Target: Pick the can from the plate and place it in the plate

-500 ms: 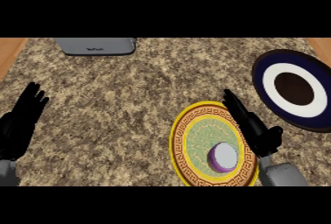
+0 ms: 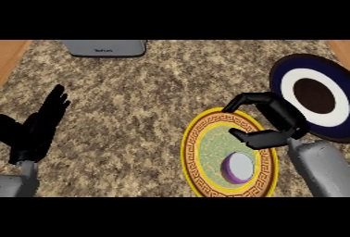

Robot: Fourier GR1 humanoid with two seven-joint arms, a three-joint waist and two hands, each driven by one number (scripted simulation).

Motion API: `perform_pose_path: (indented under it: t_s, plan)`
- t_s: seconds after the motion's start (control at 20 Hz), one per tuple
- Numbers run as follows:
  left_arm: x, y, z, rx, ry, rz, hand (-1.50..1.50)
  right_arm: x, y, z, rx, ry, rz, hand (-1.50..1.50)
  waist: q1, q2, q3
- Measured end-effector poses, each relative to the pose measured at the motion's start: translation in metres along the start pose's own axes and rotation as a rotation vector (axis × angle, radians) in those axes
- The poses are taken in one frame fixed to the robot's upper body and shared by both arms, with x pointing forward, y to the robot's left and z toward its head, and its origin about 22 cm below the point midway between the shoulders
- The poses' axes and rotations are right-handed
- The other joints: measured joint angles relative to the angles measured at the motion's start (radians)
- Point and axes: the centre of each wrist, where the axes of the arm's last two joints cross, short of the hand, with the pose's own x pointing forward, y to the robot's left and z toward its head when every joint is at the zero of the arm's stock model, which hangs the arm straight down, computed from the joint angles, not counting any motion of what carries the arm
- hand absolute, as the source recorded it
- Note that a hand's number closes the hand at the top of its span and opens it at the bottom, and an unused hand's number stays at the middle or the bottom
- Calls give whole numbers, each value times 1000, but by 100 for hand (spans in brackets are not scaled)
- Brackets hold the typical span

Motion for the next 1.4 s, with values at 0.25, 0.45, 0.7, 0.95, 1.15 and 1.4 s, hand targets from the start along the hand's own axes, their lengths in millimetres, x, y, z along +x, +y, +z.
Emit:
perform_pose_path:
  t_s: [0.25,0.45,0.7,0.95,1.15,1.4]
  plan:
    - [1,-20,-9,-32,12,-6,0,-36,-30,29,55,-80,-89,-150,6,11,3]
    - [0,-23,-14,-33,17,-12,0,-40,-42,40,147,-55,45,-150,8,12,3]
    - [-8,-26,-16,-31,27,-18,0,-33,-51,46,232,-16,205,-150,3,8,2]
    - [-9,-24,-19,-25,24,-17,0,-18,-53,41,301,-2,300,-150,0,6,2]
    - [-13,-26,-19,-25,26,-19,0,-5,-43,34,396,35,353,-150,-3,4,1]
    - [-15,-23,-13,-26,26,-20,0,1,-28,26,497,83,449,-150,0,4,1]
